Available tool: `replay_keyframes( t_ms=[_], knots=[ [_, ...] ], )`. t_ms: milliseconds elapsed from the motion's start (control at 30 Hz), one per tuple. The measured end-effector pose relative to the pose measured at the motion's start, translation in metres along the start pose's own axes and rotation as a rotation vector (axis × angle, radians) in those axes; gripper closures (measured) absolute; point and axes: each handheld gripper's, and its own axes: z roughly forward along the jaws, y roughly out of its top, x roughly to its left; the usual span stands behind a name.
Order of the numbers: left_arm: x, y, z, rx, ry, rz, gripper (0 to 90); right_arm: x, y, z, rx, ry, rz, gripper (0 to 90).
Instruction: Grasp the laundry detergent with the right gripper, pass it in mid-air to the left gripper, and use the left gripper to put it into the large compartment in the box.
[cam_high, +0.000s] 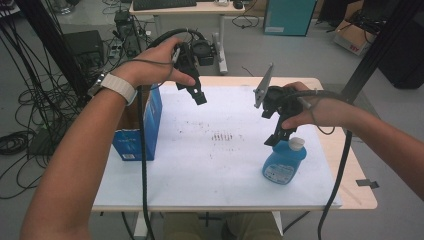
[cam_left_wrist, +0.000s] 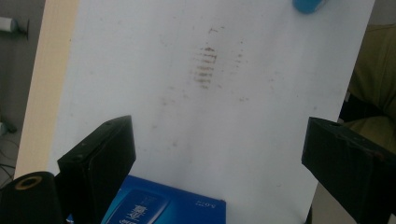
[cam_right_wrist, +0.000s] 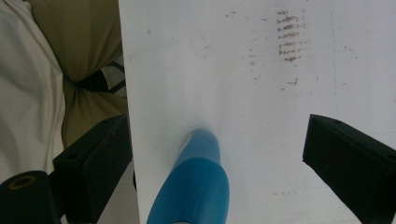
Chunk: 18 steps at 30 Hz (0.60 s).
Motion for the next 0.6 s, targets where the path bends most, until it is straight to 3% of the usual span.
replay_keyframes(
  t_ms=[300, 433, 600],
  knots=[
    [-0.002, 0.0, 0.001, 0.0, 0.004, -0.003, 8.5, 0.001, 0.0, -0.004, 0.004, -0.012, 0.01, 7.0],
    [-0.003, -0.001, 0.001, 0.003, 0.003, -0.004, 8.6, 0.001, 0.001, -0.009, -0.011, -0.023, -0.011, 6.2],
    [-0.004, -0.001, -0.001, -0.002, 0.012, -0.011, 8.5, 0.006, -0.003, -0.017, -0.031, -0.038, 0.013, 4.7]
  ],
)
